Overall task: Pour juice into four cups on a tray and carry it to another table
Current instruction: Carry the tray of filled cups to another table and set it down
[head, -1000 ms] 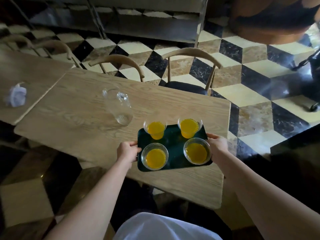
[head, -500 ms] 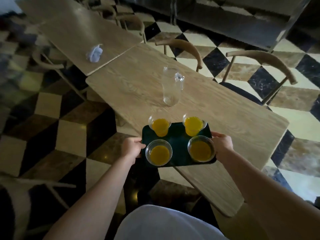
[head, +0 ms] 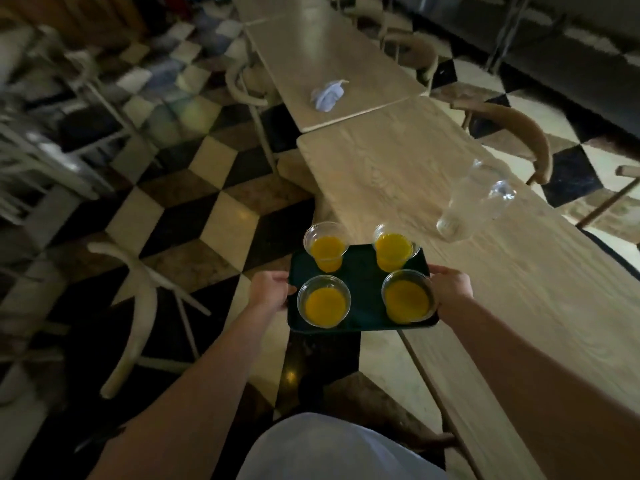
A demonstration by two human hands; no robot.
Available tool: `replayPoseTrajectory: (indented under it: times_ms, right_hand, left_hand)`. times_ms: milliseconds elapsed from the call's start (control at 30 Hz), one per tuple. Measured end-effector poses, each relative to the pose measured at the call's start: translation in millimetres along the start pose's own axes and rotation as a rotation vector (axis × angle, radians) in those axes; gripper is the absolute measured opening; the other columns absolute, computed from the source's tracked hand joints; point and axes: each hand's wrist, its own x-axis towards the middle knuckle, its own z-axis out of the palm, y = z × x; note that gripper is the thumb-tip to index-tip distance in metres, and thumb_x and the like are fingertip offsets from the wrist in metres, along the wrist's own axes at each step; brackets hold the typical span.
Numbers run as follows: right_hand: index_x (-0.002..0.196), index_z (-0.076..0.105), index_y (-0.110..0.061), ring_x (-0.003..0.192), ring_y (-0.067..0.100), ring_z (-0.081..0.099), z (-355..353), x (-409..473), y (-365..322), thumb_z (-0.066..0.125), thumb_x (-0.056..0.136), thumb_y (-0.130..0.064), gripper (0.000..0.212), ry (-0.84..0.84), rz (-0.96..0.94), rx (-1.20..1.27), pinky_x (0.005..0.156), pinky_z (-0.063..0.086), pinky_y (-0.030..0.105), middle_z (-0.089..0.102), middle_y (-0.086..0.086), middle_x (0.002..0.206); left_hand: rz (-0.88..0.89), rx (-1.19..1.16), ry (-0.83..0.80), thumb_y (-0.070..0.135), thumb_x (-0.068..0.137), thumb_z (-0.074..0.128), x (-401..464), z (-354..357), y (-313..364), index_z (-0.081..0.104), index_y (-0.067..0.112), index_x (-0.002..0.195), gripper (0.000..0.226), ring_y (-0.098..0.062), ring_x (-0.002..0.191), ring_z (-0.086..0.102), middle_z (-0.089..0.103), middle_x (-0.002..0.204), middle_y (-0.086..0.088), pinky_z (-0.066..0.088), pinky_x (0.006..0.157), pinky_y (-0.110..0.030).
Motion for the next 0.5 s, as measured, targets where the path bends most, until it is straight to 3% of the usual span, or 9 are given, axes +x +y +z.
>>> replayPoseTrajectory:
  times_ms: [133,300,500]
  right_hand:
    - [0.115,0.076,-0.011,0.095,0.035,0.071,49,-4,-23,0.061,0.09,-0.001,0.031,-0.061,-0.048,-0.064,0.089,0.06,0.048,0.076,0.013,0.106]
    - [0.12,0.074,-0.013,0.101,0.033,0.069,115,-3,-55,0.055,0.094,0.002,0.035,-0.119,-0.08,-0.13,0.09,0.06,0.045,0.073,0.012,0.115]
    - [0.124,0.072,-0.016,0.094,0.026,0.068,197,-4,-94,0.055,0.098,-0.002,0.034,-0.193,-0.08,-0.199,0.075,0.058,0.035,0.07,0.008,0.114]
  left_hand:
    - [-0.076,-0.145,0.018,-0.005,0.089,0.064,23,-40,-13,0.067,0.016,0.098,0.023,-0.028,0.095,0.069,0.07,0.1,-0.009,0.06,0.082,-0.047]
    - [-0.174,-0.272,0.073,-0.007,0.079,0.074,61,-91,-38,0.073,0.012,0.107,0.033,-0.031,0.091,0.072,0.072,0.1,-0.012,0.063,0.075,-0.049]
    - [-0.194,-0.361,0.128,-0.01,0.08,0.072,95,-153,-46,0.069,0.025,0.086,0.036,-0.033,0.092,0.072,0.074,0.1,-0.013,0.062,0.078,-0.05]
